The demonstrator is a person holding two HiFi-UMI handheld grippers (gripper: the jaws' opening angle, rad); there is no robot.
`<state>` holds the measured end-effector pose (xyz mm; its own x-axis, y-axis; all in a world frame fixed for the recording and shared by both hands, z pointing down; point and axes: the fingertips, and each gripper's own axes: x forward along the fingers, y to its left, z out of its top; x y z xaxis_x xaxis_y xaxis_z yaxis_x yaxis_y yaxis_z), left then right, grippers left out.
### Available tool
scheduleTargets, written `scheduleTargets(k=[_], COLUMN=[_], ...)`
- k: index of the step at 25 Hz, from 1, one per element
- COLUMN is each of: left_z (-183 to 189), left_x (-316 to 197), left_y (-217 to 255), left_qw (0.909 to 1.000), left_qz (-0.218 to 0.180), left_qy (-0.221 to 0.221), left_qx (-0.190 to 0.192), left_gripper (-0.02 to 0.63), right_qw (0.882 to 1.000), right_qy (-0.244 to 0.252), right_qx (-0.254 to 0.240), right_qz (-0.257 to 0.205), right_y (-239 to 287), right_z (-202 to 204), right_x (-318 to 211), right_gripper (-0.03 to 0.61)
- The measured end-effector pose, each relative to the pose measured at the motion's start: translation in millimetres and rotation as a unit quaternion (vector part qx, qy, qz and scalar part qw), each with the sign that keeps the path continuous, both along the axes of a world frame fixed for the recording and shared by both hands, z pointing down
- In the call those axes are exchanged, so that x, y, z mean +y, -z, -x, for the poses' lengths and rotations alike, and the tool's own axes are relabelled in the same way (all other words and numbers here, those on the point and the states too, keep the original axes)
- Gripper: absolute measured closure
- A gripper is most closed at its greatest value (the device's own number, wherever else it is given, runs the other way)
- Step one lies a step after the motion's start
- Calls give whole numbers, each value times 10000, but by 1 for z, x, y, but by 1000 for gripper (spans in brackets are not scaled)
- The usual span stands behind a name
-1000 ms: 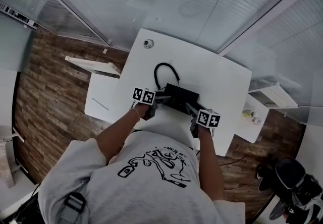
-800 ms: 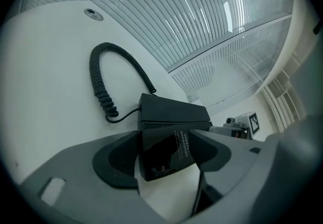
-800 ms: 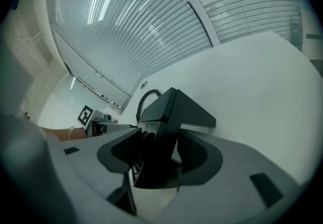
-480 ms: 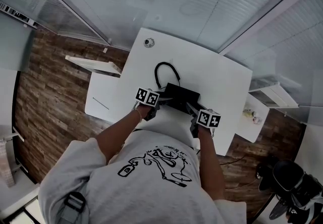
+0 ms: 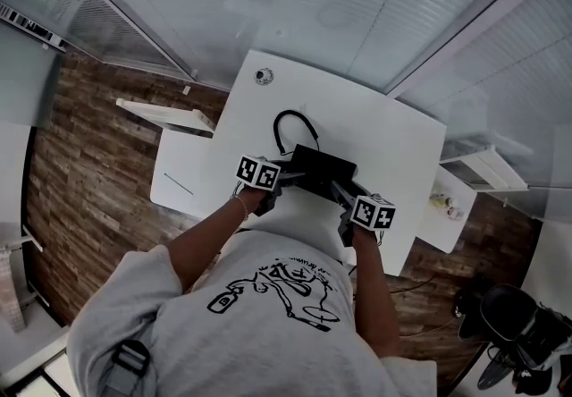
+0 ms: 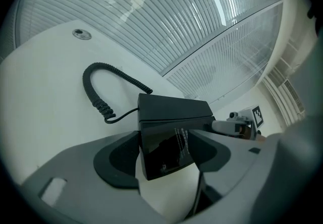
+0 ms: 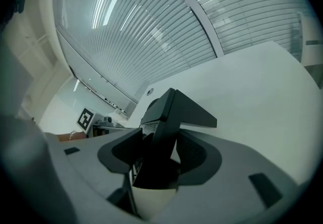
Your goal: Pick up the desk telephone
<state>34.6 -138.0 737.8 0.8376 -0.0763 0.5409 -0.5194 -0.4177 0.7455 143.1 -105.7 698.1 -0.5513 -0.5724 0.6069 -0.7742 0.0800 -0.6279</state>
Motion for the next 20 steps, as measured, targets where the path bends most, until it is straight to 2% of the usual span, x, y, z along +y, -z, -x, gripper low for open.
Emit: scheduleTargets(k=[9, 20], left_z=[2, -2], left_x=[-5, -13], left_y=[38, 107], left_qw=[9994, 9973], left_qz=[-345, -701], left_qy=[-26, 125], left_qx=[-31, 183], left_gripper=[314, 314], right_qw=[9996, 9976], right_qy=[20, -42], right_qx=[-125, -183], right_qz=[-242, -672], right_y=[38, 108], right_z=[-2, -3], right_x=[-3, -5], right_gripper=[376, 387])
